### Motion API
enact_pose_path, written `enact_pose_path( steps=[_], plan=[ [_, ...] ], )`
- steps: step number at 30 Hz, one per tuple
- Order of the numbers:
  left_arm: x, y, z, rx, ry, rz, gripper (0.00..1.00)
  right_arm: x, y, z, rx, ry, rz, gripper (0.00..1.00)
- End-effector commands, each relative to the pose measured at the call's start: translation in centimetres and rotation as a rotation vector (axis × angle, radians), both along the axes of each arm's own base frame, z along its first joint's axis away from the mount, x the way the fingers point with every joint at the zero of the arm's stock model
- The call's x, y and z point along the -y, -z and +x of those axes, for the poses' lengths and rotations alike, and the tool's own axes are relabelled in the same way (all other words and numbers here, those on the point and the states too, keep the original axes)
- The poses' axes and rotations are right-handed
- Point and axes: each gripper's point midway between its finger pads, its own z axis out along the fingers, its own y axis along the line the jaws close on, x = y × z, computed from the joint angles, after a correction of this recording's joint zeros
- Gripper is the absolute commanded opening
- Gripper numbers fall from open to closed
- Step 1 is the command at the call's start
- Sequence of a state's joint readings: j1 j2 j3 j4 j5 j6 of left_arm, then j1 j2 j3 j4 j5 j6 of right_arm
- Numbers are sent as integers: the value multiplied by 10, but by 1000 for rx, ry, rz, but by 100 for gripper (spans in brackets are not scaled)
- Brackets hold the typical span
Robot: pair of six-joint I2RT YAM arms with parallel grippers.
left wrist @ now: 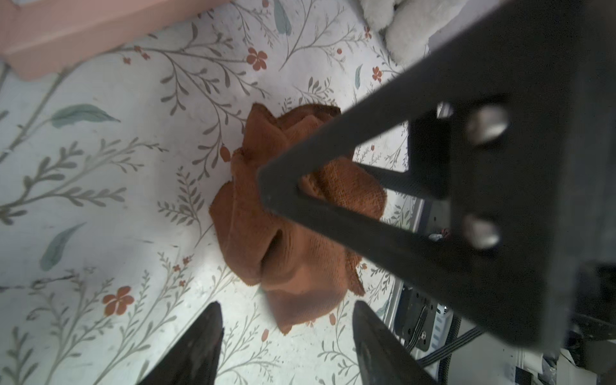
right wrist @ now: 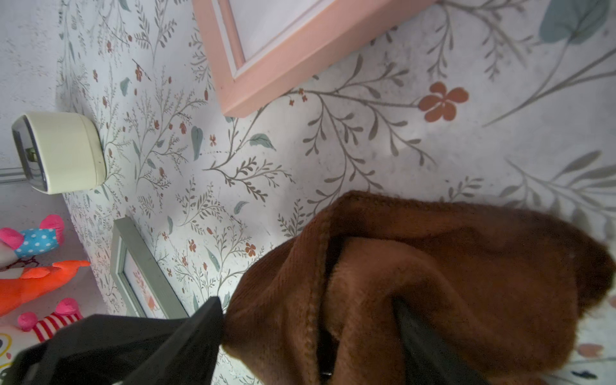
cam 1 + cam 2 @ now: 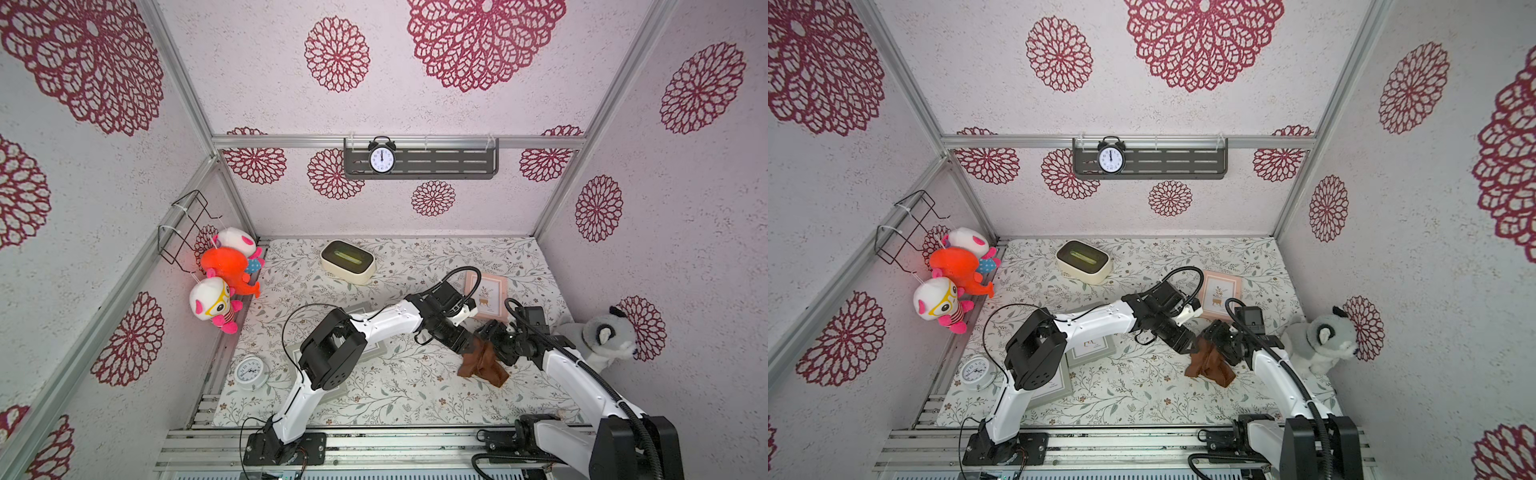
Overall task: Wipe the picture frame with a cloth
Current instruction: Place the cleaning item at the center of the board.
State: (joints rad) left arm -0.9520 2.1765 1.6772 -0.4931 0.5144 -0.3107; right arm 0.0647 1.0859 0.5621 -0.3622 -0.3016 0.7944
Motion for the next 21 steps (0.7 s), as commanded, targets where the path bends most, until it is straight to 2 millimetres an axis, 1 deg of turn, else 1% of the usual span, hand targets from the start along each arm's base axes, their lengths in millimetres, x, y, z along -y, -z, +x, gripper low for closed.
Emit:
enact_pose_path(
  steps=[1, 6, 10, 16, 21],
  plan=[
    [2, 4, -5, 3, 17, 4, 66, -2, -7, 5, 36, 32, 53, 79],
    [10, 10, 7, 13, -25, 37, 68, -8, 0, 4, 37, 51, 114, 79],
    [10, 28, 16, 8, -63, 116, 67, -11, -1, 0, 38, 54, 138, 79],
    [9, 58, 20, -30, -81, 239, 64, -9, -16, -5, 41, 38, 113, 83],
    [1, 80, 20, -52, -91, 327, 62, 6, -37, -17, 22, 19, -7, 89]
  ],
)
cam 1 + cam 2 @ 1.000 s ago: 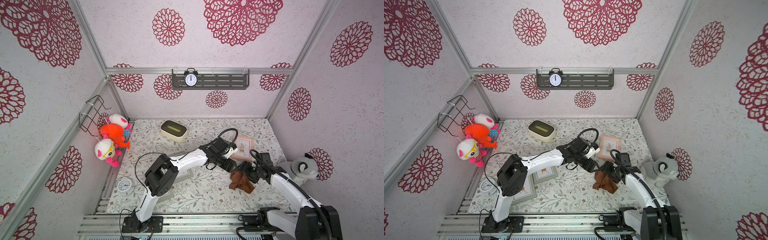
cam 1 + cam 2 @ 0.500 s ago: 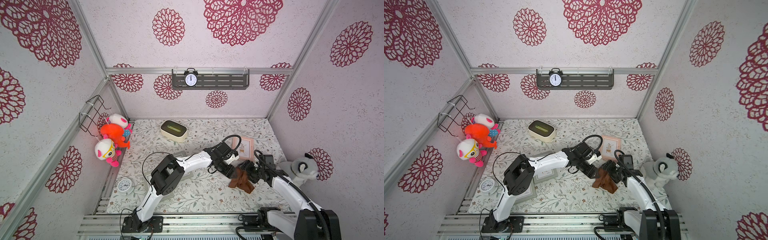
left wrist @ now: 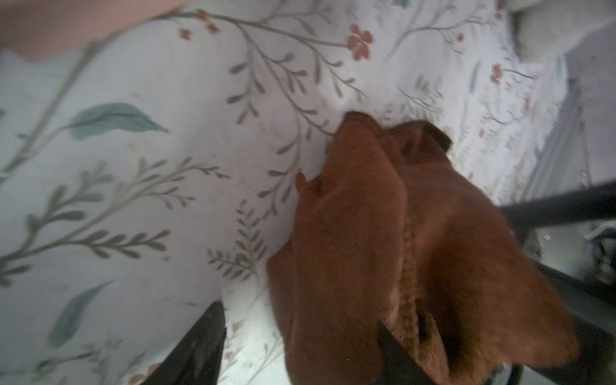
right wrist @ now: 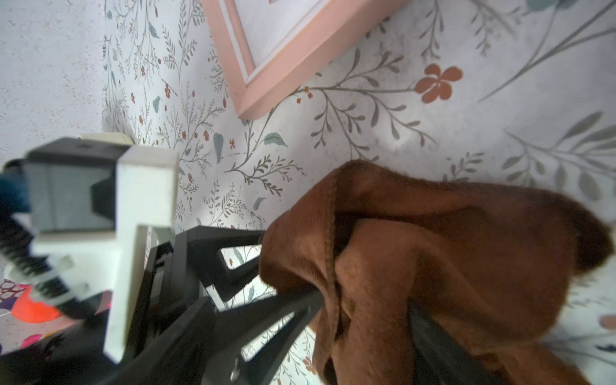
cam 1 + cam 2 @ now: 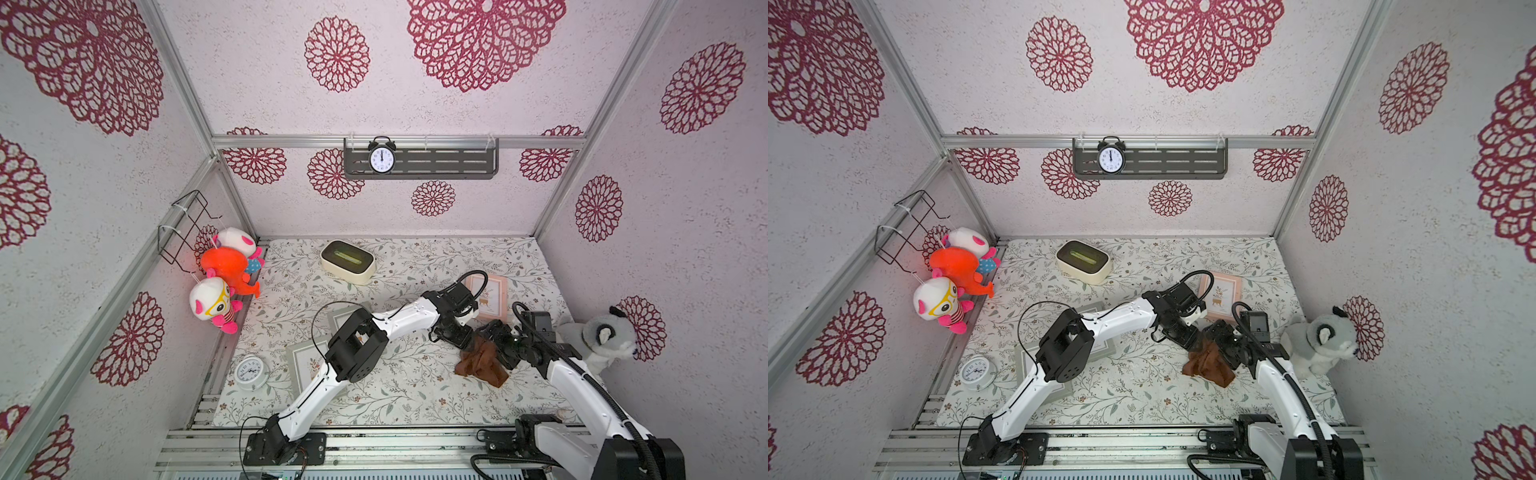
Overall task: Wipe the picture frame with a cloth
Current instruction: Place the cleaning item at the center of the board, then move the picture frame to the center of the board.
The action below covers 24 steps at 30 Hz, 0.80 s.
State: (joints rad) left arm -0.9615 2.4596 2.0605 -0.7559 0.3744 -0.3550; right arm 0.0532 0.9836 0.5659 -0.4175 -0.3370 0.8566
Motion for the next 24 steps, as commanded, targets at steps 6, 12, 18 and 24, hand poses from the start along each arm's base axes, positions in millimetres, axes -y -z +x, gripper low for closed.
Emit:
enact_pose_path(
  steps=[6, 12, 18, 24],
  plan=[
    [-21, 23, -11, -26, -13, 135, 61, 18, -52, -12, 29, -23, -148, 92],
    [-30, 9, -6, 12, -41, 104, 60, 27, -82, 8, 66, -42, -203, 94],
    [-35, 18, -11, -7, -50, 127, 59, 39, -108, 11, 78, -51, -261, 98],
    [-41, -2, -4, 6, -85, 96, 63, 55, -129, 27, 110, -38, -295, 98]
  ],
)
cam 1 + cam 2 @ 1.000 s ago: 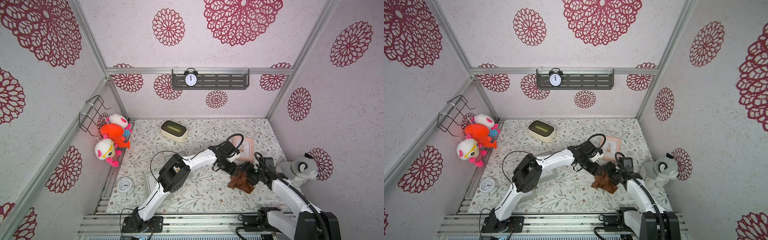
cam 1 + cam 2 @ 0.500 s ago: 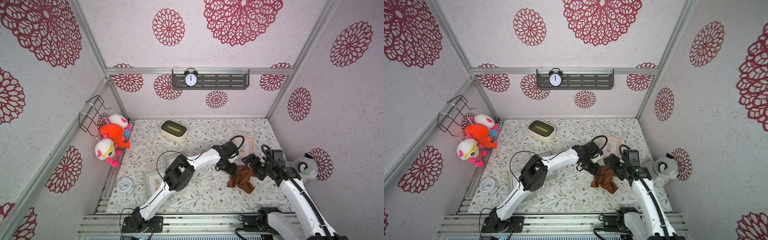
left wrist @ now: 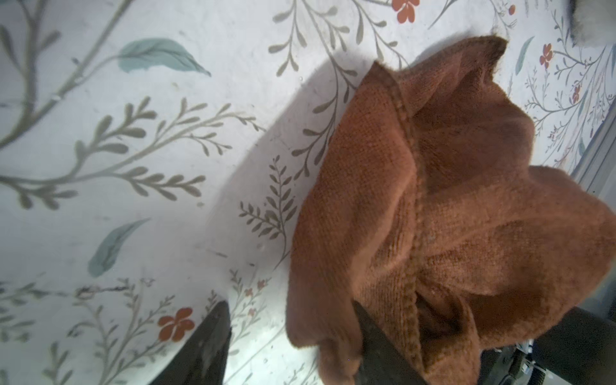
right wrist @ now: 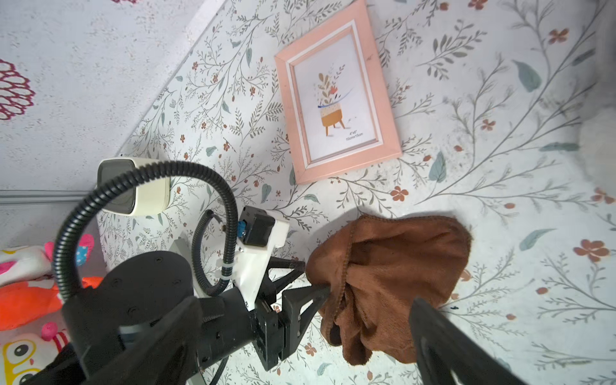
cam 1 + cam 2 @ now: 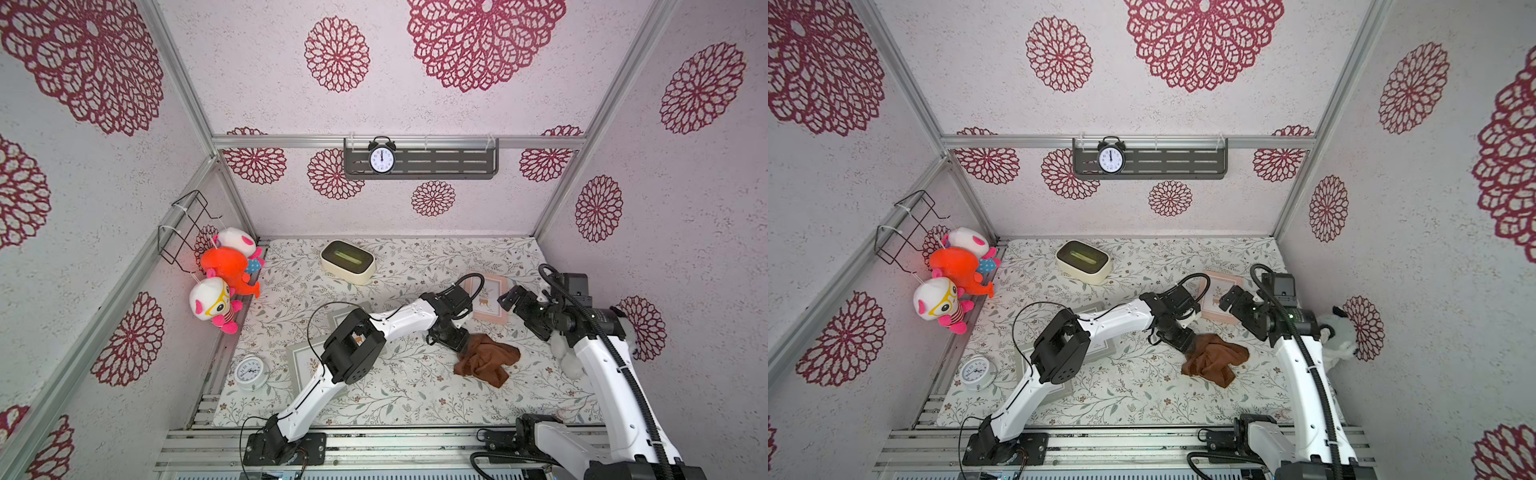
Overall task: Wipe the picture frame with a cloth
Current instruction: Move the picture frame to the center of the board.
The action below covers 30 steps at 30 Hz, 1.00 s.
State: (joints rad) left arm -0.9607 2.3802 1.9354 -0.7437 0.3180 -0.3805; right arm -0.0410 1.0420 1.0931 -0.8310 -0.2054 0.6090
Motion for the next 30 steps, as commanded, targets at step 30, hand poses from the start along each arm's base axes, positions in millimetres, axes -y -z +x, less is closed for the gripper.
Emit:
enact_pose_path(
  steps=[30],
  plan=[
    [-103, -137, 73, 194, -401, -369, 79, 66, 162, 180, -67, 50, -142, 80]
  ],
)
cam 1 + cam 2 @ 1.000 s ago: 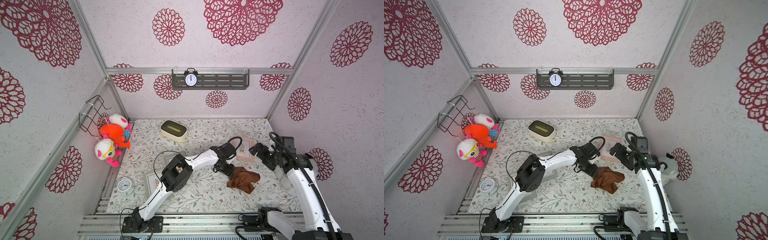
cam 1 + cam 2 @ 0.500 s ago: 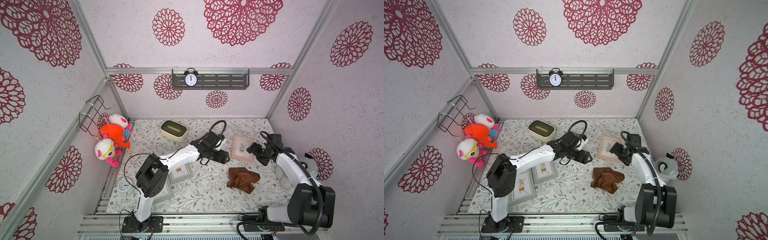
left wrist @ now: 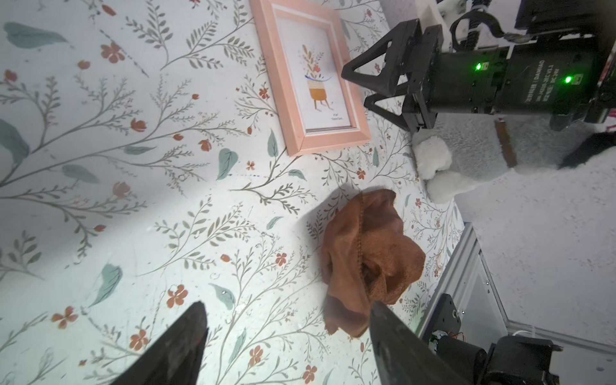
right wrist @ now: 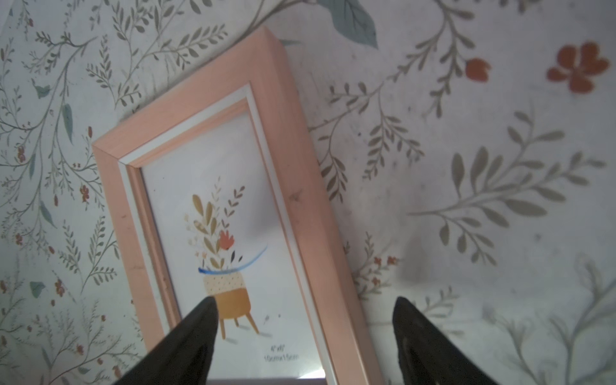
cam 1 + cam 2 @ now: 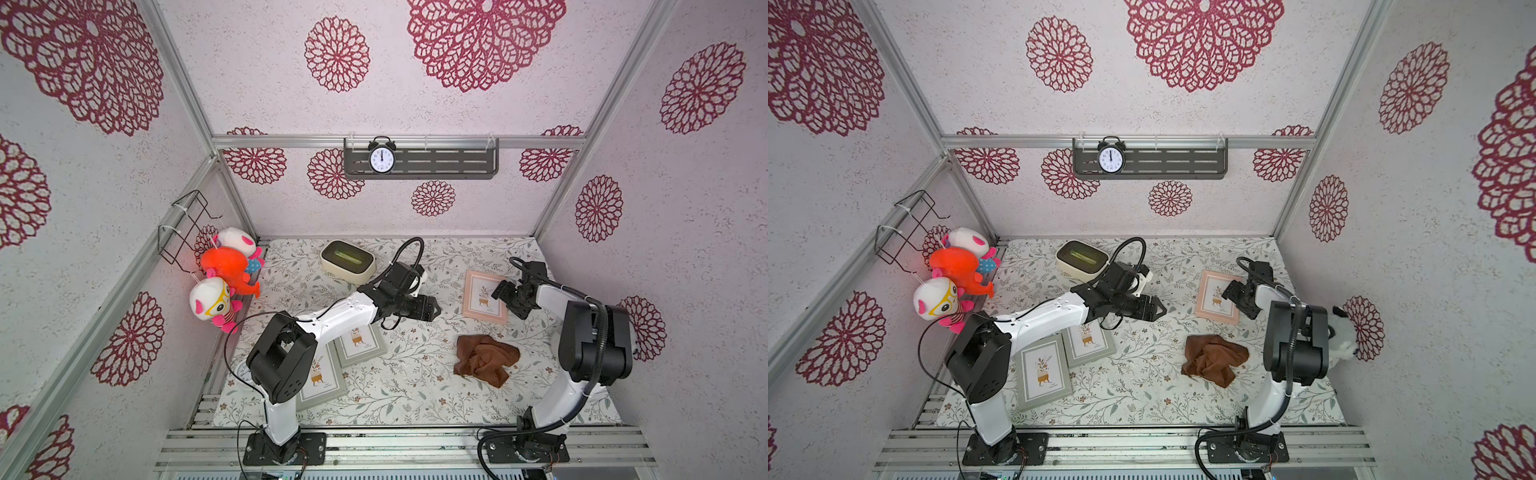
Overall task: Wipe the picture frame with a cloth
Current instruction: Move the picture frame to the center of the board.
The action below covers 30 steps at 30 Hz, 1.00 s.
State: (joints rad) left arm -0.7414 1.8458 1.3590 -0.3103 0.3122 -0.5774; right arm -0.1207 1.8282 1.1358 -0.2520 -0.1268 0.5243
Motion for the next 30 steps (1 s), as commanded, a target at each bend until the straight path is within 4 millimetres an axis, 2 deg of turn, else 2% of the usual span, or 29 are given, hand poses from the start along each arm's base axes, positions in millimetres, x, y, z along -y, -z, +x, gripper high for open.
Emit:
enact_pose_path(
  steps=[1, 8, 14, 20, 30],
  plan=[
    [-3, -24, 7, 53, -31, -44, 79, 12, -16, 32, 87, -19, -45, 79],
    [-12, -18, 6, 43, -52, -34, 79, 10, -1, 58, 78, -97, -37, 80],
    [-18, -13, 4, 36, -64, -31, 79, -10, 11, 62, 63, -192, 5, 80],
    [-21, -14, 4, 38, -75, -31, 78, -54, 7, 50, 58, -295, 11, 80],
    [-28, -13, 5, 46, -91, -17, 78, -141, 8, 30, 58, -430, 42, 80]
  ],
)
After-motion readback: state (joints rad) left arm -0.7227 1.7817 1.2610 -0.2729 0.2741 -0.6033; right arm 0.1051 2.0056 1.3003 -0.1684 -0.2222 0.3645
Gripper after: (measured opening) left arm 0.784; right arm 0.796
